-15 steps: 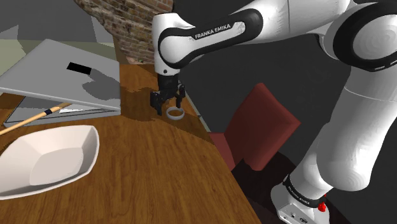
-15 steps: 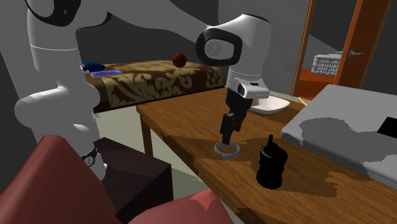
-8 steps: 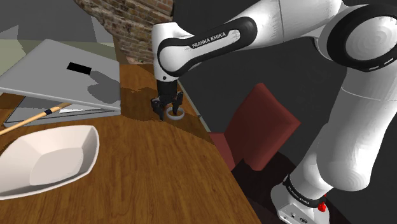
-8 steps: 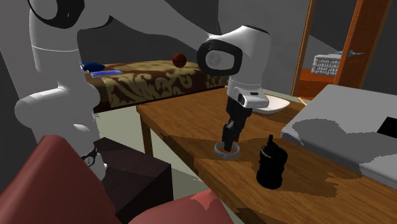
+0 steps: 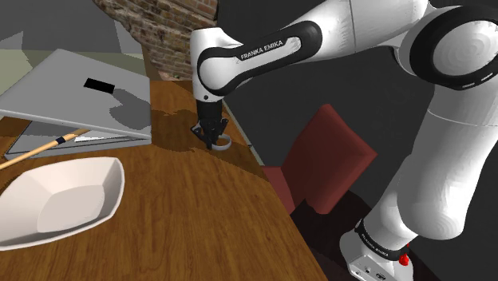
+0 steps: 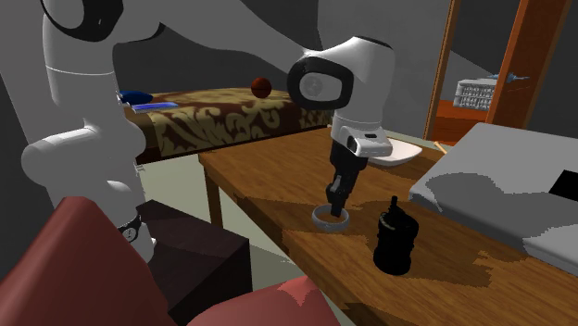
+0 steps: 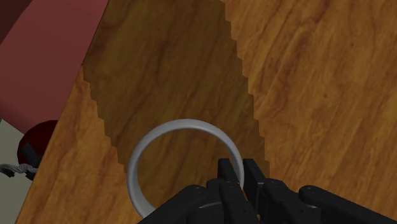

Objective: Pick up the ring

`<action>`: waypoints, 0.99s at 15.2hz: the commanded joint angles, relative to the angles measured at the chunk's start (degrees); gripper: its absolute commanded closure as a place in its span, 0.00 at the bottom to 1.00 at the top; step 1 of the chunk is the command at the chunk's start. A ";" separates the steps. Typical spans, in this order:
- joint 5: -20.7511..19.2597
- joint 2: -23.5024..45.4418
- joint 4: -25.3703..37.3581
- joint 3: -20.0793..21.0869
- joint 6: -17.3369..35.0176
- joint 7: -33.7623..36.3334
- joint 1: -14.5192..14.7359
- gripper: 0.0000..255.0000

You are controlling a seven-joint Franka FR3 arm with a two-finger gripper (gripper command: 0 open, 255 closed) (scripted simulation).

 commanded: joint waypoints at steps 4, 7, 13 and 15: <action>0.25 -0.97 0.93 0.07 -1.99 -0.10 -0.06 1.00; 0.41 -1.73 2.30 0.11 -4.10 -0.12 -0.11 1.00; 0.66 -2.93 5.40 0.17 -8.39 -0.11 -0.17 1.00; 0.72 -3.25 6.55 0.18 -9.84 -0.09 -0.18 1.00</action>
